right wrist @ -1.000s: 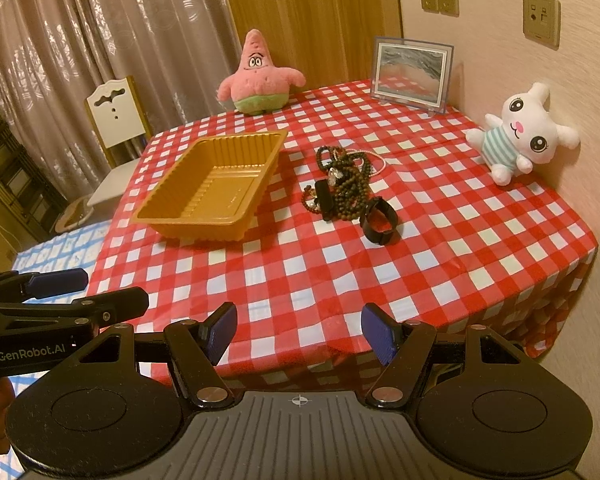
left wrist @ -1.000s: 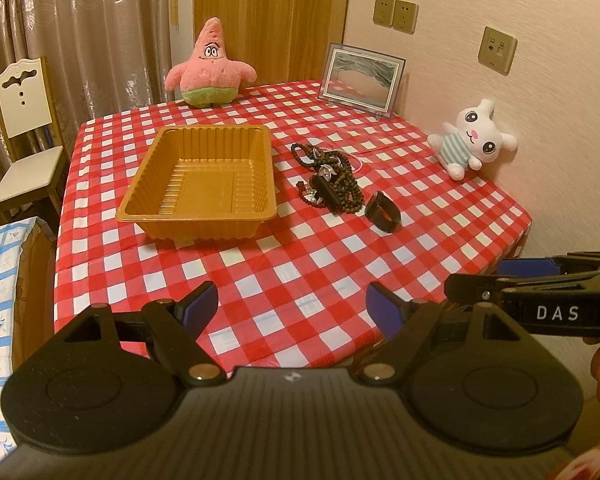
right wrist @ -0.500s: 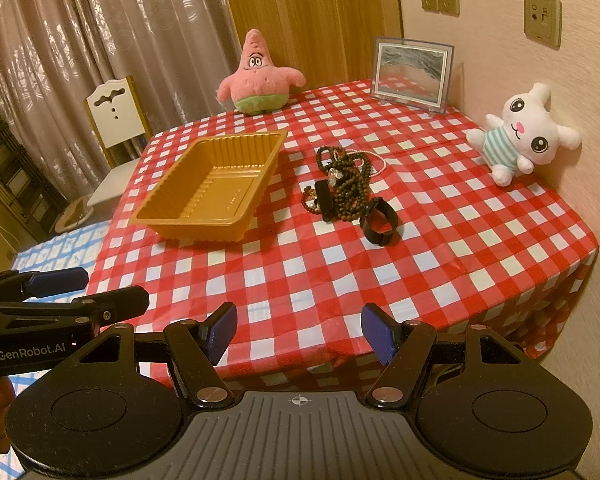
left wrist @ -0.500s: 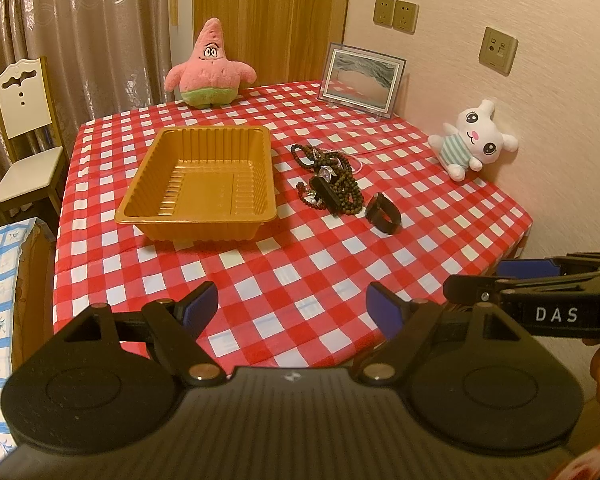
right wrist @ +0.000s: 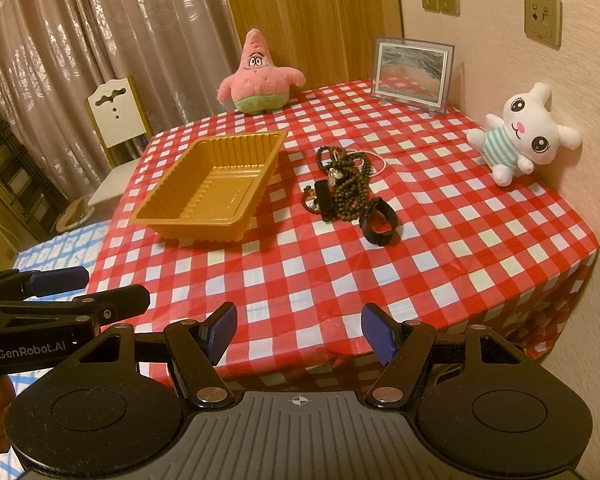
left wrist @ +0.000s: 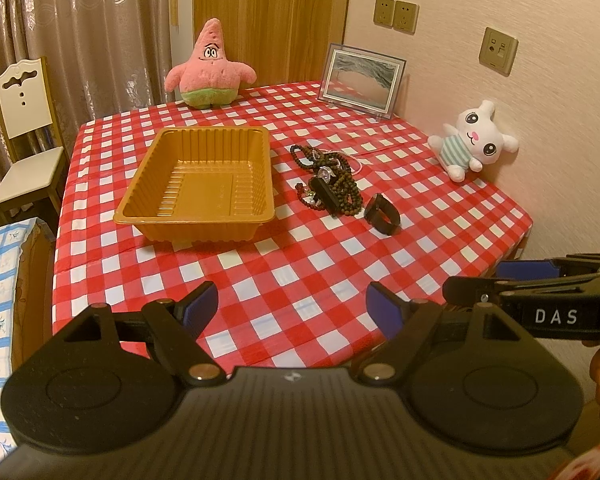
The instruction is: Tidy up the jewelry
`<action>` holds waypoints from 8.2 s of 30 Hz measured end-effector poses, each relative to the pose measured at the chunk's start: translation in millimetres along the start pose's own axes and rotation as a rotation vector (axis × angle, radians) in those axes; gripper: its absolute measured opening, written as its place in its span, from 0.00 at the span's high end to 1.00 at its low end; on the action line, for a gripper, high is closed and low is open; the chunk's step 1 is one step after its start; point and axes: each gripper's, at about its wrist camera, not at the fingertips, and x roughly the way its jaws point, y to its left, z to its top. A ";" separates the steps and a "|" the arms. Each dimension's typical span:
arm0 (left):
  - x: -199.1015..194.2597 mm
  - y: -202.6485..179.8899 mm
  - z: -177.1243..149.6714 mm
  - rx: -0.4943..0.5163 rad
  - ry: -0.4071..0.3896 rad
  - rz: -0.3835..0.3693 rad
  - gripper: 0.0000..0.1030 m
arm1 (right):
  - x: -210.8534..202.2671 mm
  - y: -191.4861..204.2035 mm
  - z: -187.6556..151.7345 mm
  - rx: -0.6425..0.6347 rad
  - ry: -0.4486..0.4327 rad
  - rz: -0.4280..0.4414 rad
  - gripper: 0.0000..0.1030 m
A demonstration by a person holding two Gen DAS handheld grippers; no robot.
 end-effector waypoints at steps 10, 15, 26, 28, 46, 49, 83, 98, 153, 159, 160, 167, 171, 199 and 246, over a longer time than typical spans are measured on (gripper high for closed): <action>0.0 0.0 0.0 0.000 -0.001 0.000 0.23 | -2.1 -3.5 0.0 0.000 0.001 0.000 0.33; 0.1 0.5 -0.3 0.000 -0.002 0.008 0.23 | -1.1 -9.4 -1.4 0.006 -0.001 0.004 0.33; 35.4 31.8 -18.6 -0.065 -0.018 0.083 0.23 | 23.2 -51.9 -4.4 0.047 -0.060 -0.022 0.33; 46.8 46.3 -23.1 -0.094 -0.024 0.116 0.23 | 34.0 -55.8 -5.9 0.058 -0.051 -0.027 0.33; 147.5 162.0 6.2 -0.335 -0.198 0.169 0.31 | 133.4 -68.3 25.9 0.104 0.055 -0.128 0.33; 167.3 177.3 12.5 -0.391 -0.213 0.159 0.33 | 147.5 -68.3 34.6 0.111 0.066 -0.143 0.33; 255.3 186.2 59.3 -0.083 -0.279 0.050 0.98 | 209.9 -85.1 63.0 0.151 0.126 -0.249 0.33; 252.9 181.7 77.8 0.187 -0.320 0.009 0.98 | 202.1 -84.9 71.9 0.143 0.025 -0.248 0.33; 239.3 173.6 75.6 0.203 -0.293 0.082 0.98 | 266.0 -29.9 141.5 0.180 0.028 0.244 0.98; 238.3 174.0 75.6 0.192 -0.295 0.083 0.98 | 301.4 11.2 128.9 0.036 0.105 0.208 0.98; 237.7 174.0 75.9 0.191 -0.297 0.080 0.98 | 305.0 12.5 126.1 0.019 0.113 0.197 0.98; 237.5 176.0 74.2 0.186 -0.300 0.075 0.98 | 294.9 21.5 125.3 -0.076 0.040 0.149 0.83; 237.1 176.2 73.3 0.182 -0.303 0.073 0.98 | 264.2 2.5 129.6 -0.017 -0.041 0.140 0.62; 231.9 169.4 75.2 0.185 -0.305 0.102 0.98 | 290.7 -49.0 125.6 -0.115 0.032 -0.032 0.79; 235.1 170.3 75.6 0.189 -0.302 0.106 0.98 | 254.9 -63.1 133.4 -0.038 -0.005 0.110 0.64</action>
